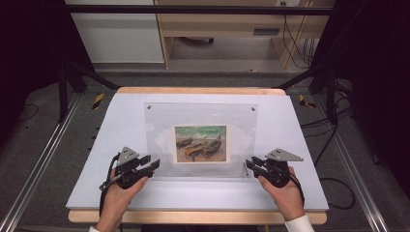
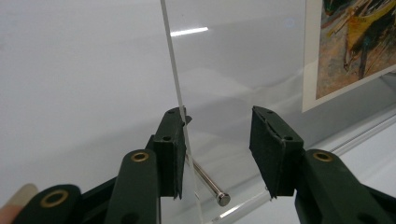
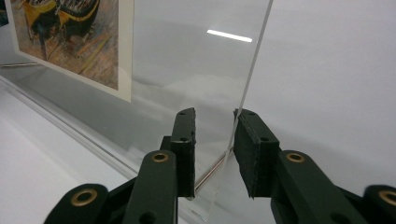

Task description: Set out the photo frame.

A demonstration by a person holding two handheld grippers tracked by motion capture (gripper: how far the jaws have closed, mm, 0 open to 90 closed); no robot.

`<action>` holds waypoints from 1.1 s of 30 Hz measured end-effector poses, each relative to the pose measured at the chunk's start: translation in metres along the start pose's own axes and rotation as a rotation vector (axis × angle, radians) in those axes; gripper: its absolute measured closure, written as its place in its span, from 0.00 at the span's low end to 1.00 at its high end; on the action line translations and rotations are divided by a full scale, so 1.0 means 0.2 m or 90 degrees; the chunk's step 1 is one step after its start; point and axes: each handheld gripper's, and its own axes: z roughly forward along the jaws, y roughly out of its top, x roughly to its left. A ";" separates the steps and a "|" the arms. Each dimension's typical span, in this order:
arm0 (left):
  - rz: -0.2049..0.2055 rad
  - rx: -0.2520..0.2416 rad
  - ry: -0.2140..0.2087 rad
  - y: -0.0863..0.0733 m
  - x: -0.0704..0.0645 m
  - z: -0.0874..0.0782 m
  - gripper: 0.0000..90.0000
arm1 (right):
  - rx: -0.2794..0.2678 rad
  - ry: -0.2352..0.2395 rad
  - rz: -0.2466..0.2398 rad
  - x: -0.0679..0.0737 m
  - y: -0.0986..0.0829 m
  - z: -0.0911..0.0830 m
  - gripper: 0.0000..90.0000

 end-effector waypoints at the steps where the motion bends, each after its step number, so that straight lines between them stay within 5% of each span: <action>1: 0.001 0.001 0.001 0.00 0.00 0.00 0.62 | 0.000 0.000 0.000 0.00 0.00 0.00 0.77; 33: 0.000 0.019 -0.006 -0.02 -0.01 -0.03 0.66 | 0.010 0.008 -0.001 0.01 -0.03 -0.02 0.79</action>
